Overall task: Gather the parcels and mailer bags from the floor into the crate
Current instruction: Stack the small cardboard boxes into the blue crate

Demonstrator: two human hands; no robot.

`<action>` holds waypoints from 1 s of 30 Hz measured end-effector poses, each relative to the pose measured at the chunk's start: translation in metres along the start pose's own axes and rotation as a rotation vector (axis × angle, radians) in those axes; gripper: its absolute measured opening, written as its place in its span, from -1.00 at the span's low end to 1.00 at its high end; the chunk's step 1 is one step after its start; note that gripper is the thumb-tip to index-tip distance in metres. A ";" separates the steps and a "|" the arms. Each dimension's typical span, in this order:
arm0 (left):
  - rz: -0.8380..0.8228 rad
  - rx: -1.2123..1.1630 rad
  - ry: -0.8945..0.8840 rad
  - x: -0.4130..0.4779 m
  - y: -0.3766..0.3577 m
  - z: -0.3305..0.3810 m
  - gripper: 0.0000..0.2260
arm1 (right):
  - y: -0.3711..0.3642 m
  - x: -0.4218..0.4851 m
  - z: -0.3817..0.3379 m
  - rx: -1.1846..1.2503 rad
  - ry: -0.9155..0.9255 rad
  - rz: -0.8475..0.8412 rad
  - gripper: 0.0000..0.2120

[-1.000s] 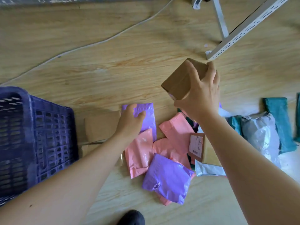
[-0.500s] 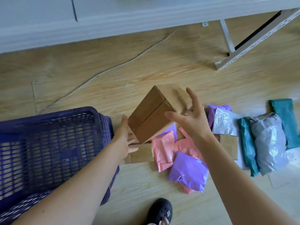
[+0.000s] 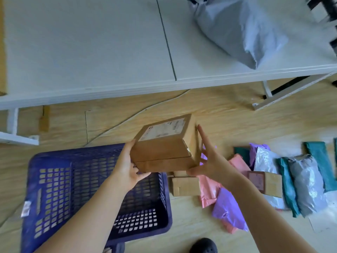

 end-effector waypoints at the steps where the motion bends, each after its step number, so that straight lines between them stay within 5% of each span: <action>1: 0.007 -0.006 -0.036 -0.004 0.013 0.008 -0.68 | -0.015 0.004 -0.003 -0.011 0.000 -0.015 0.19; 10: 0.058 -0.155 -0.215 -0.001 0.137 0.024 -0.87 | -0.136 0.028 0.013 0.164 -0.052 -0.177 -0.10; 30: 0.368 -0.046 -0.381 0.185 0.266 -0.060 -0.79 | -0.252 0.081 0.233 0.247 -0.129 0.035 -0.30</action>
Point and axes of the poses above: each hand's wrist, its own x-axis towards the middle knuckle, its own y-axis out of the back of the hand, z = x × y, the point moved 5 cm from there along x, towards the middle knuckle, and after that the axes turned 7 degrees about y, right-handed, at the moved point
